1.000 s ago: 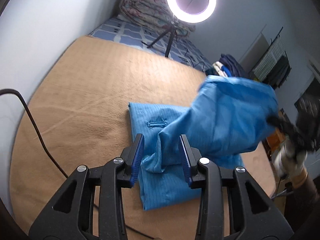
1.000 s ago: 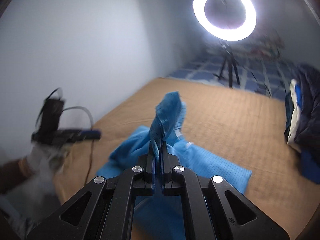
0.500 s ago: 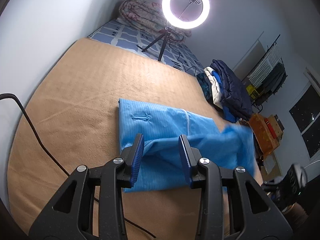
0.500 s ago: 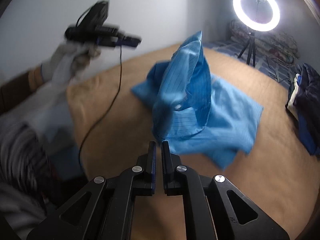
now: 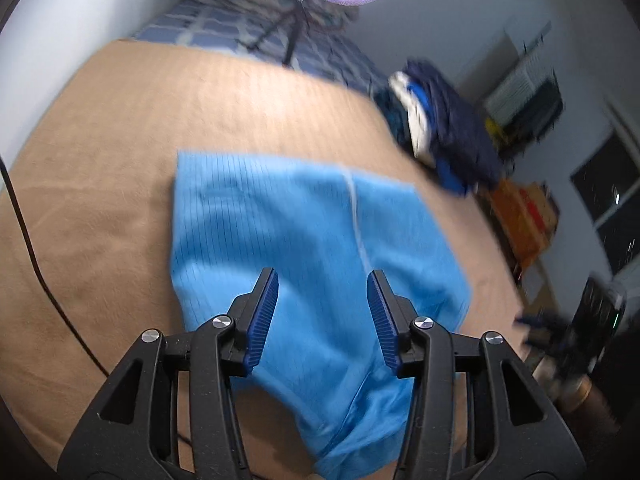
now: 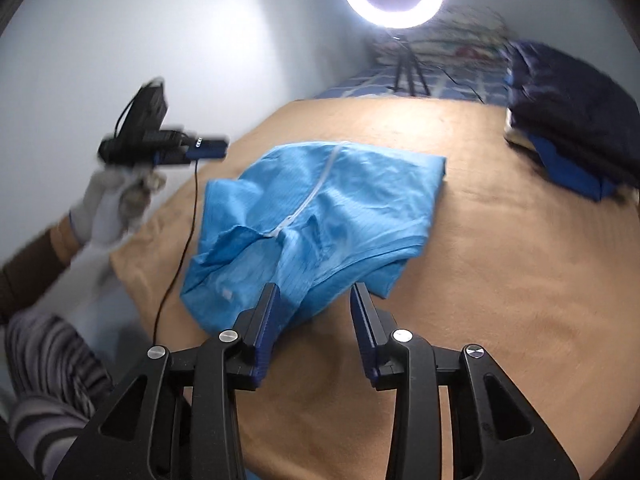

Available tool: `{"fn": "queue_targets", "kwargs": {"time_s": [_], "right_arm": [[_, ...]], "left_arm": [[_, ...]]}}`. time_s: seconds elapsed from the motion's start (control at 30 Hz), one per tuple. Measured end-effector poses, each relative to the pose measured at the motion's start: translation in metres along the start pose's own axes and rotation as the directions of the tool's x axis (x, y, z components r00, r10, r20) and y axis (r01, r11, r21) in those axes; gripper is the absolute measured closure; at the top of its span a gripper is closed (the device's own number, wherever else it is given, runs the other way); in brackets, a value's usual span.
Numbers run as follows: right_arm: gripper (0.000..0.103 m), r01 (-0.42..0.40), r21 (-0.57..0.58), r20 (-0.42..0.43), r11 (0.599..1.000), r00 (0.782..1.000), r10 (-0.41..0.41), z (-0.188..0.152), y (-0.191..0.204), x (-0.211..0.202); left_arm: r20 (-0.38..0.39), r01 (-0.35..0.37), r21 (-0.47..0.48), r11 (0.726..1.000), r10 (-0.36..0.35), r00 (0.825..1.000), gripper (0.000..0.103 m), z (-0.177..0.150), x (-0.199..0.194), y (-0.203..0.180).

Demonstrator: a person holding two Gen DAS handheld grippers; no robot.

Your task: Fold large clothes

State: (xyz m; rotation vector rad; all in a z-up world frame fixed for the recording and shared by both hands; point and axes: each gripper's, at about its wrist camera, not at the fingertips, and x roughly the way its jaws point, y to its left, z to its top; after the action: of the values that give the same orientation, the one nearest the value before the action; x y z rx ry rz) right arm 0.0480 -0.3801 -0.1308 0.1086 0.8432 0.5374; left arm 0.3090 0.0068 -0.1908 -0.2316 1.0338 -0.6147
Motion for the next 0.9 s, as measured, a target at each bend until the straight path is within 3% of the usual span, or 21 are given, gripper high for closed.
{"fn": "queue_targets", "kwargs": {"time_s": [0.17,0.3,0.4,0.47,0.53,0.67,0.73,0.77,0.8,0.83,0.87,0.9], "right_arm": [[0.064,-0.009,0.112,-0.01,0.994,1.0,0.01,-0.01,-0.024,0.013],[0.062,-0.037,0.232,-0.012,0.972,0.999,0.041,-0.011,-0.048,0.028],[0.047,-0.069,0.33,0.016,0.941,0.998,0.068,-0.005,-0.066,0.035],[0.047,-0.103,0.414,0.055,0.905,0.995,0.089,-0.001,-0.083,0.04],[0.046,-0.125,0.477,0.076,0.87,0.992,0.101,0.001,-0.096,0.045],[0.046,-0.163,0.612,0.112,0.774,0.987,0.119,0.004,-0.122,0.067],[0.048,-0.197,0.642,0.122,0.741,0.98,0.155,0.004,-0.126,0.077],[0.058,-0.217,0.643,0.125,0.734,0.976,0.179,0.005,-0.123,0.082],[0.072,-0.224,0.629,0.116,0.745,0.974,0.195,0.007,-0.119,0.084],[0.08,-0.2,0.59,0.084,0.782,0.979,0.187,0.012,-0.11,0.087],[0.089,-0.134,0.529,0.035,0.838,0.99,0.136,0.017,-0.099,0.089],[0.09,-0.07,0.48,-0.001,0.875,0.997,0.081,0.019,-0.094,0.089]], "left_arm": [[-0.134,-0.07,0.052,0.996,0.076,0.988,0.056,-0.057,0.029,0.019],[-0.062,-0.031,-0.032,0.999,0.029,0.998,0.056,-0.068,0.004,0.036],[0.016,0.011,-0.128,0.992,-0.009,1.0,0.055,-0.059,-0.019,0.055],[0.051,0.02,-0.219,0.975,-0.009,0.999,0.047,-0.05,-0.027,0.074],[0.074,0.053,-0.306,0.951,-0.031,0.997,0.047,-0.043,-0.027,0.094],[0.076,0.075,-0.376,0.923,-0.05,0.996,0.047,-0.036,-0.013,0.113],[0.061,0.079,-0.366,0.927,-0.061,0.996,0.057,-0.035,-0.002,0.111],[0.052,0.067,-0.352,0.934,-0.052,0.997,0.071,-0.034,0.001,0.11],[0.04,0.042,-0.329,0.944,-0.031,0.999,0.08,-0.033,0.005,0.107],[0.028,0.006,-0.309,0.951,0.003,1.0,0.082,-0.032,0.009,0.106],[0.017,-0.035,-0.296,0.955,0.042,0.999,0.082,-0.031,0.014,0.105],[0.002,-0.09,-0.275,0.957,0.094,0.996,0.082,-0.032,0.019,0.106]]}}
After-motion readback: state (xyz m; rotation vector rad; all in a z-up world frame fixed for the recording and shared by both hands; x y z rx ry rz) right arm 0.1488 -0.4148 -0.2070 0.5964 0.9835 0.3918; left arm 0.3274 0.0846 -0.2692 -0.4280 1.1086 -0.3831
